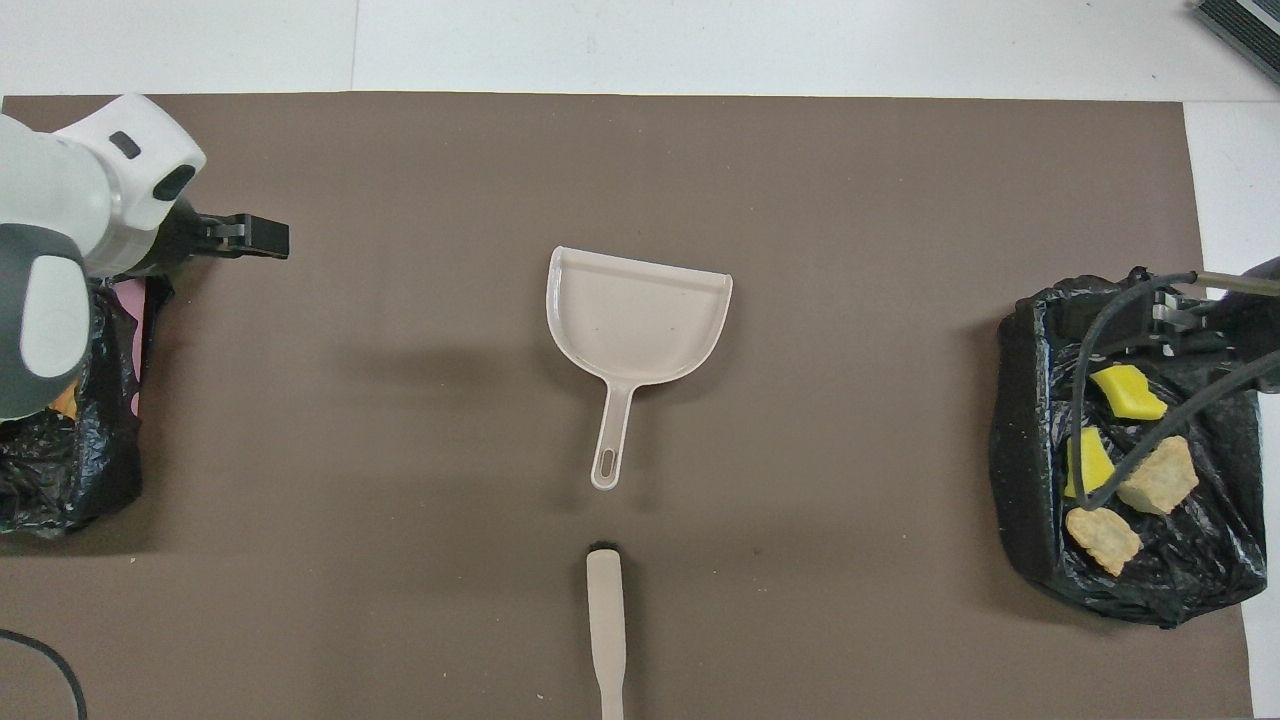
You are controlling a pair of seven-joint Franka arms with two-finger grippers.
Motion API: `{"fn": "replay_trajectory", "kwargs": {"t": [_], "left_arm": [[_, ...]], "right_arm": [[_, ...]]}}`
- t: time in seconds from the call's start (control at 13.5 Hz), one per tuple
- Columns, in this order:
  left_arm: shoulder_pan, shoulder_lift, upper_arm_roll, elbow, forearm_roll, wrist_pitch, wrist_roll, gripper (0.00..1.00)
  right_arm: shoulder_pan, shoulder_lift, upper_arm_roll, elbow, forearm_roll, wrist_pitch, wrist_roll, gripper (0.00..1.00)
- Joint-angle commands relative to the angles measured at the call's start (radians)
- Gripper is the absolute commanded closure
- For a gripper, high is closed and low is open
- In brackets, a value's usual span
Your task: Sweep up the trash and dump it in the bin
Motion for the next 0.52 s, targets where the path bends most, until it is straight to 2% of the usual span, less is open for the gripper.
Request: {"fn": "replay_trajectory", "kwargs": {"t": [0.0, 0.3, 0.44], "left_arm": [[0.028, -0.058, -0.008, 0.008, -0.004, -0.101, 0.016, 0.00], [0.035, -0.134, 0.000, 0.017, 0.017, -0.232, 0.017, 0.00], [0.032, -0.154, -0.001, 0.062, 0.040, -0.337, 0.019, 0.00]], "right_arm": [[-0.007, -0.021, -0.003, -0.025, 0.019, 0.009, -0.015, 0.00], [-0.007, -0.021, -0.003, -0.025, 0.019, 0.009, -0.015, 0.00], [-0.007, -0.021, -0.003, -0.025, 0.019, 0.009, -0.015, 0.00]]}}
